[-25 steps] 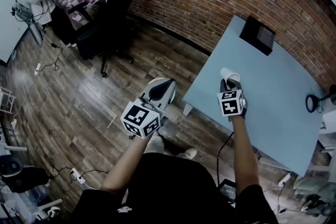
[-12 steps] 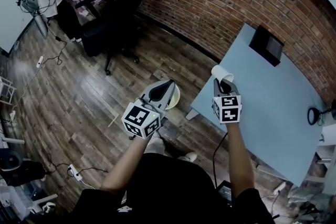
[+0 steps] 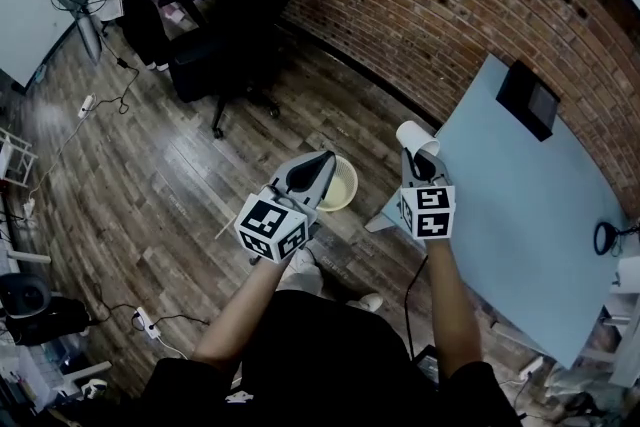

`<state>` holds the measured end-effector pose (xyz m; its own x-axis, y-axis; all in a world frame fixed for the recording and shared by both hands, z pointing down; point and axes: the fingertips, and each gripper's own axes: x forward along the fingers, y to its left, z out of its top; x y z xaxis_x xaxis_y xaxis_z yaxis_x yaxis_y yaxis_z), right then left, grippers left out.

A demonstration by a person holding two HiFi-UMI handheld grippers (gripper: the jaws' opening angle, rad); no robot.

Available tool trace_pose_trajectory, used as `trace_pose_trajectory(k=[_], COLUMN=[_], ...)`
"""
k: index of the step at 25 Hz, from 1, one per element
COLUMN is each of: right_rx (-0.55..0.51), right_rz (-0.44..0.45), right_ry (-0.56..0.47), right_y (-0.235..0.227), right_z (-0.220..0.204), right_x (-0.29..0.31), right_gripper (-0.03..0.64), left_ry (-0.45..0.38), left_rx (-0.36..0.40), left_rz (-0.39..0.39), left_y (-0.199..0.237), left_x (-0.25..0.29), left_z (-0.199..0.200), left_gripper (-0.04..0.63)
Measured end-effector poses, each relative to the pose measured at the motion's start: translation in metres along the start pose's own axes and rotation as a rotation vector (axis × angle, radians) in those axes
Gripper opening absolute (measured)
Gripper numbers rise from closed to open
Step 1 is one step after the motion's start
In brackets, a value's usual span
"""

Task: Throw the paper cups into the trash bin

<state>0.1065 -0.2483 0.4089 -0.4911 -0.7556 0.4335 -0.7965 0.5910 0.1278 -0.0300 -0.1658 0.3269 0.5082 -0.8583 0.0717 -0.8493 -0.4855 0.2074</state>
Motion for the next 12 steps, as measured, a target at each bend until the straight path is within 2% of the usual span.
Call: trace_pose_trajectory(k=[12], right_rx=[0.019], right_rz=[0.011], right_ry=[-0.027], right_y=[0.036], right_z=[0.036], right_x=[0.046], right_gripper=[0.012], left_ry=[-0.011], left_rx=[-0.012], left_rz=[0.006], left_y=[0.069], left_x=[-0.007], left_z=[0.007], left_gripper=[0.003])
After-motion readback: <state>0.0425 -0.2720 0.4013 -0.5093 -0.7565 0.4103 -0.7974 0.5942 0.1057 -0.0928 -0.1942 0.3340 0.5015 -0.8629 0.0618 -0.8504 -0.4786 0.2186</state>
